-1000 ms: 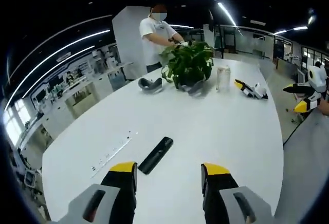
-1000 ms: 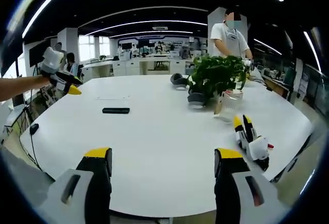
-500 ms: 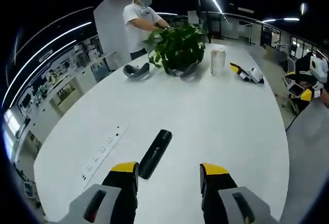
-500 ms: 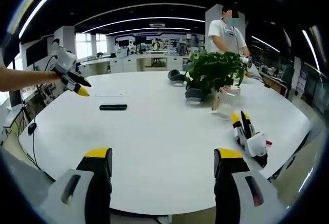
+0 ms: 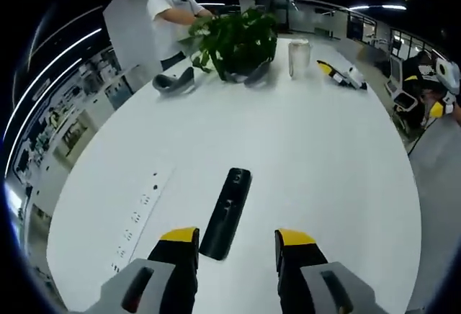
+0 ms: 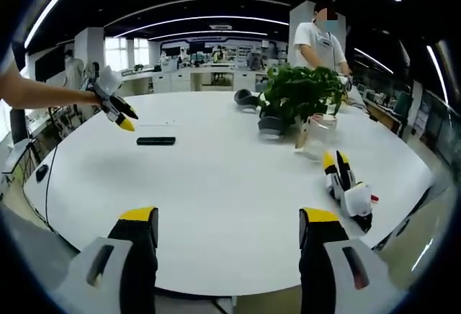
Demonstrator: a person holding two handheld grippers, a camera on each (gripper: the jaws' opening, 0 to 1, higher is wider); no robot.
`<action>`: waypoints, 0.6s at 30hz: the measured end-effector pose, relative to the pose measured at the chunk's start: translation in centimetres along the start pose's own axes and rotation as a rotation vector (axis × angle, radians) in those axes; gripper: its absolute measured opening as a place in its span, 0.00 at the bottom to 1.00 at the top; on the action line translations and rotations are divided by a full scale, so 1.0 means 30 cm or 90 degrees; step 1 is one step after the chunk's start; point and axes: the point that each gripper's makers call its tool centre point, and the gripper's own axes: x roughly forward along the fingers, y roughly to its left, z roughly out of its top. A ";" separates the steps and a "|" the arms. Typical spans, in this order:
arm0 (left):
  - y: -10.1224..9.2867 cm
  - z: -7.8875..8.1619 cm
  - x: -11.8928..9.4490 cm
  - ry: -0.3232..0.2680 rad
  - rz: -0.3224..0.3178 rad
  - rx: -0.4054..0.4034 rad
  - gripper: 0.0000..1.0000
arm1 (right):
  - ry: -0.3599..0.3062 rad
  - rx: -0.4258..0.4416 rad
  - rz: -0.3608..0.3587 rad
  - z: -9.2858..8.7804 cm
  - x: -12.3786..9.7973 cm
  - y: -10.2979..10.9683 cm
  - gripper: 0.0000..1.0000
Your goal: Press the specified remote control buttons in sequence, fully releasing each button before pressing the next.
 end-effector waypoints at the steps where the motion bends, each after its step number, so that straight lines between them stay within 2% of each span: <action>1: 0.005 -0.005 0.011 0.006 -0.004 0.005 0.43 | 0.002 -0.001 -0.002 -0.002 0.000 -0.001 0.83; 7: 0.035 -0.033 0.076 0.032 -0.023 0.018 0.41 | 0.016 -0.004 -0.007 -0.014 0.005 -0.004 0.83; 14: 0.063 -0.094 0.145 0.074 -0.051 0.028 0.39 | 0.030 -0.011 -0.012 -0.025 0.008 -0.006 0.83; 18: 0.078 -0.115 0.166 0.089 -0.052 0.027 0.36 | 0.040 -0.016 -0.012 -0.035 0.011 -0.005 0.82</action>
